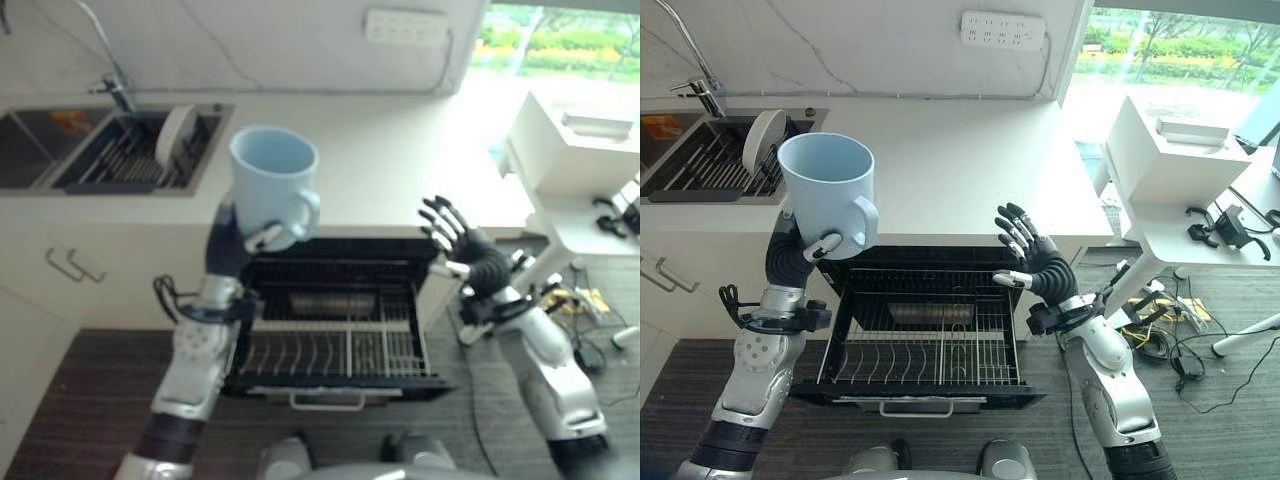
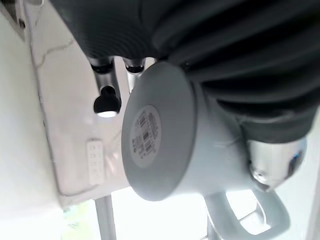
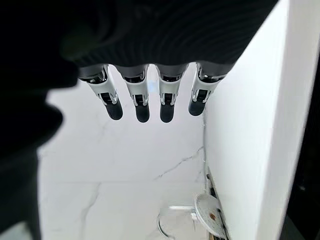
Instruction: Place the dishes in the dishwasher.
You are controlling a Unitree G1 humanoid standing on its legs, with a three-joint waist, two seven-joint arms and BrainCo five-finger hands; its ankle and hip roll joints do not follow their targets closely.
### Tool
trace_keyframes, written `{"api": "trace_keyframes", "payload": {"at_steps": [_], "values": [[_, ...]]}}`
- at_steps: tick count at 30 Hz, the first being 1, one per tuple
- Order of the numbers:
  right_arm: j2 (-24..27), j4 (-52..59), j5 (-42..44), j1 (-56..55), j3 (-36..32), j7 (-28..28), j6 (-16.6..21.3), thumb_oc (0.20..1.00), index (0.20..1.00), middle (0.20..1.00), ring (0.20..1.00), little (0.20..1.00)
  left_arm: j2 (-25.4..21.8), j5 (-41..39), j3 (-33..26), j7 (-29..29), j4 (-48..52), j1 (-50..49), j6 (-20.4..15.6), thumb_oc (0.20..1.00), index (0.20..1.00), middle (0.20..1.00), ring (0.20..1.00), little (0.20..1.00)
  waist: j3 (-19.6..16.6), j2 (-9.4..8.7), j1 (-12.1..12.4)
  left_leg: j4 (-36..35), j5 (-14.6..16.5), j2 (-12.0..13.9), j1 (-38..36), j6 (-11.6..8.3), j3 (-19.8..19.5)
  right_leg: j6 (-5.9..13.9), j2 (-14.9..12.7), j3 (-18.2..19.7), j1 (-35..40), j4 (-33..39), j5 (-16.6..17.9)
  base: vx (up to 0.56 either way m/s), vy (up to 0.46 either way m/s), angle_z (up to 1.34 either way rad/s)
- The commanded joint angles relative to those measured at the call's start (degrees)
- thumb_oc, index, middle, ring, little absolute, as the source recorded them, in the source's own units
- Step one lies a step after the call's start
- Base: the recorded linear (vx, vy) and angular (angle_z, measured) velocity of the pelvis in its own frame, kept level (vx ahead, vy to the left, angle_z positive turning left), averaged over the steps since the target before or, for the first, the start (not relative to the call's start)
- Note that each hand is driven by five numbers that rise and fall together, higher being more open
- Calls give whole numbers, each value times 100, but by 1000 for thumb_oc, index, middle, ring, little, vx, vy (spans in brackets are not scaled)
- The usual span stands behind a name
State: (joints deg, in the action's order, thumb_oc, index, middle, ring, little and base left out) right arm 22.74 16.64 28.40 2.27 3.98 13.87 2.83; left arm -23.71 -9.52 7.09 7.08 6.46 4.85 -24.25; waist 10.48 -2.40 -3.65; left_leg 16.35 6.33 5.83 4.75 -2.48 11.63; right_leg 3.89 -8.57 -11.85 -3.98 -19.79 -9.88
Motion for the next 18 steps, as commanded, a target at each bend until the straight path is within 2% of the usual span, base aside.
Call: {"api": "trace_keyframes", "payload": {"at_steps": [1,5,9,13,18], "values": [[-6,331,293,273,-79,-361,352,1000,1000,1000,1000,1000,-148,965,157,1129,113,292,-334,200,200,200,200,200,-67,-14,96,84,659,448,-384,-151,-34,583,-235,161,122,260,63,61,3,-6],[25,312,396,461,76,-559,310,1000,1000,1000,1000,1000,-184,1918,424,1800,-118,448,-235,200,200,200,200,200,-114,-88,146,84,710,428,-453,-102,-6,603,-222,212,171,260,68,42,-23,-6],[22,300,541,693,277,-694,222,1000,1000,1000,1000,1000,-208,2413,750,2150,-326,638,-88,200,200,200,200,200,-144,-130,197,84,746,428,-519,-74,44,624,-233,218,224,260,78,49,-36,-14],[-44,289,721,912,453,-819,143,1000,1000,1000,1000,1000,-237,2965,981,2500,-428,733,-193,200,200,200,200,200,-169,-150,245,84,762,429,-555,-63,69,629,-245,218,252,260,84,39,-29,-1],[-171,169,739,1118,650,-949,72,1000,1000,1000,1000,1000,-249,3252,1192,2747,-496,824,-236,200,200,200,200,200,-205,-158,279,84,786,428,-597,-56,71,624,-240,232,284,260,72,44,-14,0]]}}
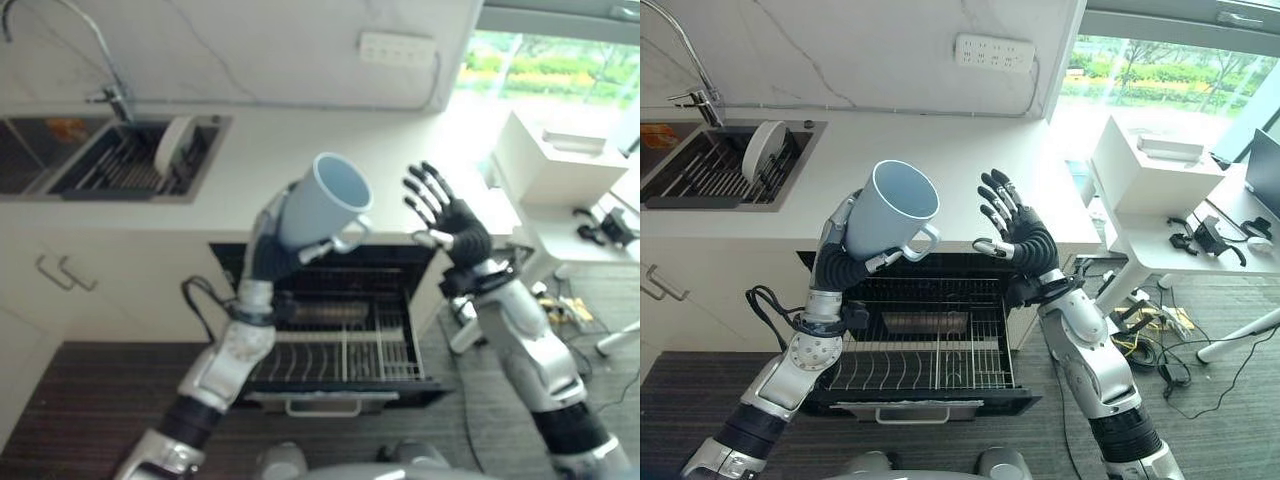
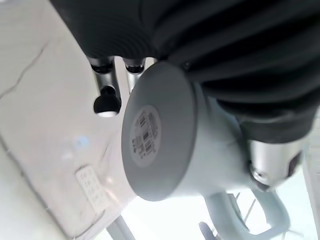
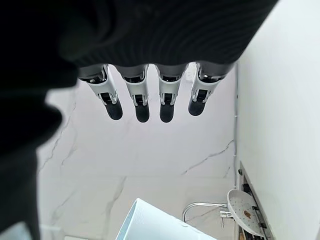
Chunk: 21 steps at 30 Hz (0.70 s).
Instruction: Place the dishes in the dishwasher.
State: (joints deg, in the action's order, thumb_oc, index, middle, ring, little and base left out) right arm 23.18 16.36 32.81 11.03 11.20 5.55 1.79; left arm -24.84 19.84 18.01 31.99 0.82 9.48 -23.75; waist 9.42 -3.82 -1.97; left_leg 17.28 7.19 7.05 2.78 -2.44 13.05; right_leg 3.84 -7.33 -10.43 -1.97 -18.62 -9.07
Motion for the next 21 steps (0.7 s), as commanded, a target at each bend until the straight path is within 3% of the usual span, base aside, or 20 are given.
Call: {"api": "trace_keyframes", "payload": {"at_steps": [1,9,21], "values": [[-224,170,316,277,-47,-126,158,1000,1000,1000,1000,1000,-144,324,122,253,63,362,-291,200,200,200,200,200,-109,-17,119,-9,707,308,-412,-58,-75,628,-362,92,90,143,-10,45,-12,-1],[-290,24,426,478,156,-156,-207,1000,1000,1000,1000,1000,-177,663,402,425,-52,455,-359,200,200,200,200,200,-142,-44,139,-9,732,313,-456,-54,-77,631,-359,81,123,143,-11,23,-10,0],[-296,-94,284,525,353,-58,-445,1000,1000,1000,1000,1000,-212,827,609,490,-187,551,-419,200,200,200,200,200,-127,-54,118,-9,742,327,-452,-45,-80,643,-353,86,100,143,11,0,0,0]]}}
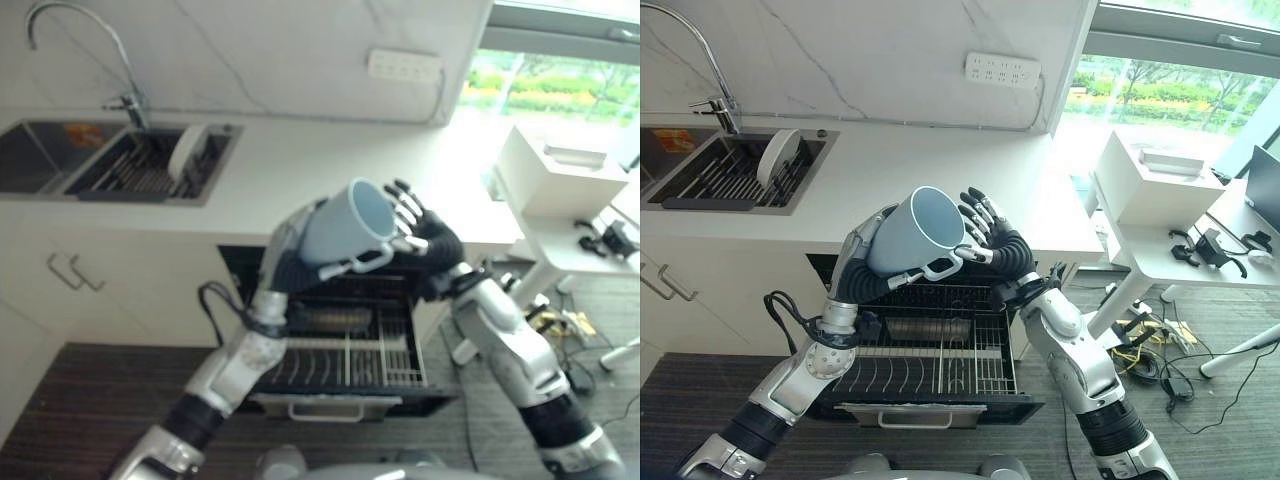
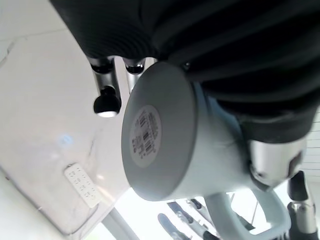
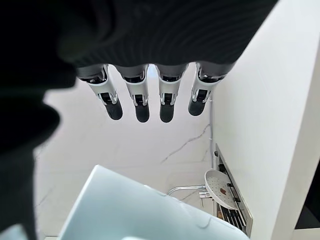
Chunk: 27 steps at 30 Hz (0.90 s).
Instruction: Place the dishes in the dishwasher.
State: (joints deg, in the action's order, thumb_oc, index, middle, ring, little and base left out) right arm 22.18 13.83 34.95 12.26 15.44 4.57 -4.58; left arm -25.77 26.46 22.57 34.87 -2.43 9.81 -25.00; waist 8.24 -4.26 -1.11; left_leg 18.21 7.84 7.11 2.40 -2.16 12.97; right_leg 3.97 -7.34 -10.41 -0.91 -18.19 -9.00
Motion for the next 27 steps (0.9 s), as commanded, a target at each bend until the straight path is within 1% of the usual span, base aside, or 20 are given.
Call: {"api": "trace_keyframes", "payload": {"at_steps": [1,3,7,8,14,18,27], "values": [[-184,185,-86,390,-64,-50,133,1000,1000,1000,1000,1000,-127,154,155,186,144,515,-294,200,200,200,200,200,-12,-10,29,-102,677,320,-415,-76,-74,631,-350,87,-6,100,2,0,0,0],[-168,222,-221,391,-46,-59,18,1000,1000,1000,1000,1000,-116,175,153,175,160,504,-259,200,200,200,200,200,-3,-11,12,-102,674,323,-417,-75,-67,628,-342,104,-13,100,9,0,0,0],[-142,304,-293,396,17,11,-79,1000,1000,1000,1000,1000,-121,125,141,124,183,528,-199,200,200,200,200,200,-1,-8,-3,-102,672,325,-420,-73,-58,632,-345,115,-21,100,13,0,0,0],[-139,322,-298,424,53,31,-112,1000,1000,1000,1000,1000,-117,82,156,66,199,560,-130,200,200,200,200,200,-5,-4,-8,-102,672,323,-417,-73,-56,633,-342,119,-29,100,15,-37,17,-2],[-165,485,-368,539,118,145,-261,1000,1000,1000,1000,1000,-139,-31,134,-106,382,575,12,200,200,200,200,200,21,9,28,-102,666,309,-393,-67,-79,633,-359,95,-45,100,25,-44,12,0],[-180,544,-385,557,116,208,-247,1000,1000,1000,1000,1000,-162,-82,106,-288,494,549,41,200,200,200,200,200,24,8,51,-102,668,306,-392,-57,-99,632,-363,88,-43,100,31,0,0,0],[-213,626,-287,647,170,207,-259,1000,1000,1000,1000,1000,-150,-60,184,-324,457,603,138,200,200,200,200,200,8,19,44,-102,679,294,-393,-55,-87,630,-363,93,-49,100,22,0,0,0]]}}
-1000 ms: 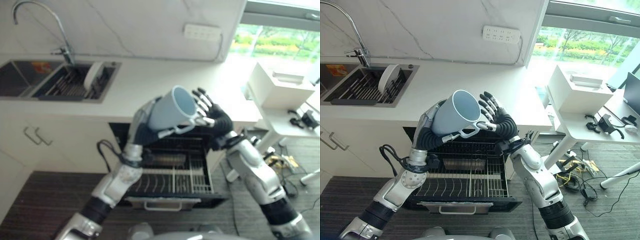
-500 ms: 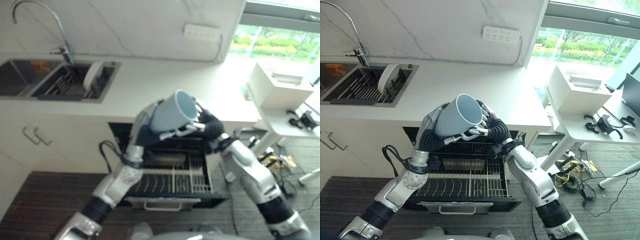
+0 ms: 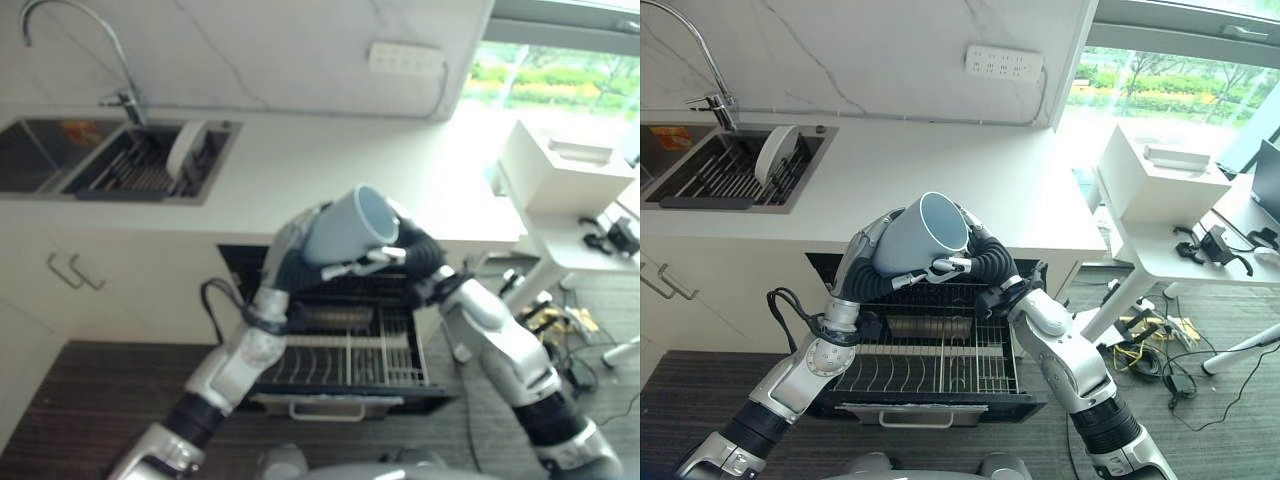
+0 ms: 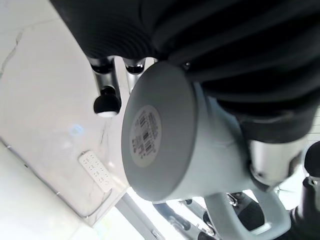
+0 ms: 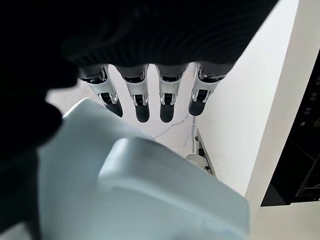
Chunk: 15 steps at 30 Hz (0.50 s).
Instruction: Place the dishes in the dishwasher.
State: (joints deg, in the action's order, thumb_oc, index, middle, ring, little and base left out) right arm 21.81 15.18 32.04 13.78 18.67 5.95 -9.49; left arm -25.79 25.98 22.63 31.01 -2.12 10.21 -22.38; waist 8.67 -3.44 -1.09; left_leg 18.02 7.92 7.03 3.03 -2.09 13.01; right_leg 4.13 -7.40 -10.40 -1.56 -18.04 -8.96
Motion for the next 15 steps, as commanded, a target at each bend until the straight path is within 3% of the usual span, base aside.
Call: {"api": "trace_keyframes", "payload": {"at_steps": [1,15], "values": [[-174,496,32,520,-152,76,242,1000,1000,1000,1000,1000,-141,-7,196,47,419,570,-106,200,200,200,200,200,-34,-63,42,-83,675,303,-455,-64,-91,615,-358,91,14,85,17,0,0,0],[-276,454,84,643,96,360,75,1000,1000,1000,1000,1000,-18,225,449,340,-66,597,-384,200,200,200,200,200,-36,-87,46,-83,691,300,-451,-57,-70,618,-360,95,3,85,27,-2,0,0]]}}
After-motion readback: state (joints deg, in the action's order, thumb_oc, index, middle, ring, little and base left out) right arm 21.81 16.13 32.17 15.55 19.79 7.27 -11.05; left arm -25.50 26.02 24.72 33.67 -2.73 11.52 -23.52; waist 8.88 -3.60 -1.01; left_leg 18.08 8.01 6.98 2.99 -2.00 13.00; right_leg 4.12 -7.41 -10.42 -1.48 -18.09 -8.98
